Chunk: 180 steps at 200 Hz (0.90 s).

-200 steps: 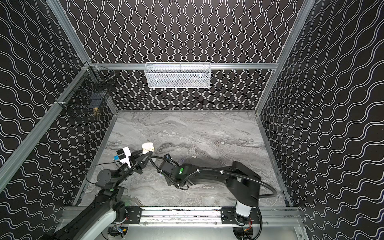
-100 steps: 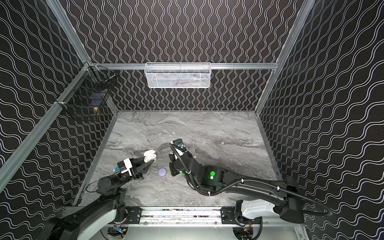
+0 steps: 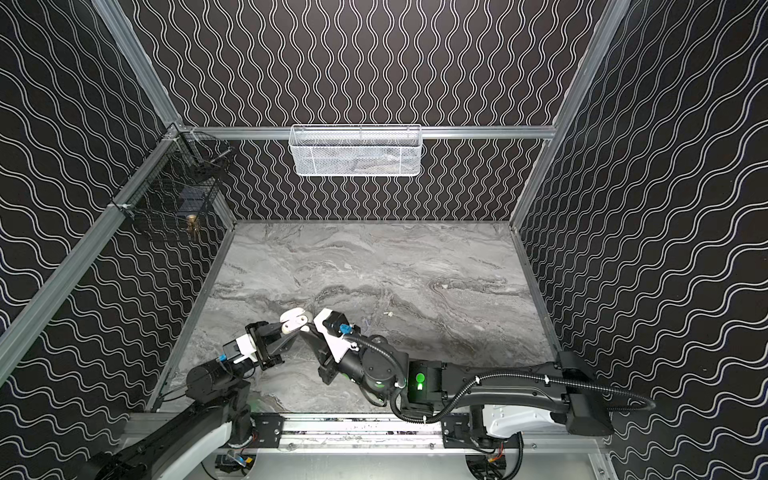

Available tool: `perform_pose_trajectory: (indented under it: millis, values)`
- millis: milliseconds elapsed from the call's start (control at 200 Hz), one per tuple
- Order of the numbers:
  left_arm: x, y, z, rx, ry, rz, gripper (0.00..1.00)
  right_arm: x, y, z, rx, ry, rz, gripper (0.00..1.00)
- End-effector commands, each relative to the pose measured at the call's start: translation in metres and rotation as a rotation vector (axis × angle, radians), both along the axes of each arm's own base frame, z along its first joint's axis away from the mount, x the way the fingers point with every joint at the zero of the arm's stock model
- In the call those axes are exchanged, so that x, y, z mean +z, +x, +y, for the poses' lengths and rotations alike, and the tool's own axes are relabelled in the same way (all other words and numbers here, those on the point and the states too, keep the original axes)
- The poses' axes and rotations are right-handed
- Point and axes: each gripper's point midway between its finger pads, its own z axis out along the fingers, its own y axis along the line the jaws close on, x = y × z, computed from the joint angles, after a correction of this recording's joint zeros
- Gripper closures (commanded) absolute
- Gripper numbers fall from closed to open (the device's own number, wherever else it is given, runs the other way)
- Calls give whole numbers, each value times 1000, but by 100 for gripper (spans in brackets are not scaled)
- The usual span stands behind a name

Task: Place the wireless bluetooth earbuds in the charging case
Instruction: 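Lift the cream earbud with the right gripper toward the case in the left gripper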

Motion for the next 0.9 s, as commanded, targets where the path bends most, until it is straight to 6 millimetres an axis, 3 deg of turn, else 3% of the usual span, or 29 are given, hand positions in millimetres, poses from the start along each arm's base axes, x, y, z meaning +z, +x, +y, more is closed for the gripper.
perform_pose_trajectory:
  millis: [0, 510, 896]
  values:
    - [-12, -7, 2, -14, -5, 19, 100, 34, -2, -6, -7, 144, -91, 87]
    - [-6, -10, 5, -11, -32, 15, 100, 35, 8, 7, -63, 178, -130, 90]
    - [-1, -12, 8, -9, -55, 10, 100, 29, 26, 17, -75, 187, -118, 93]
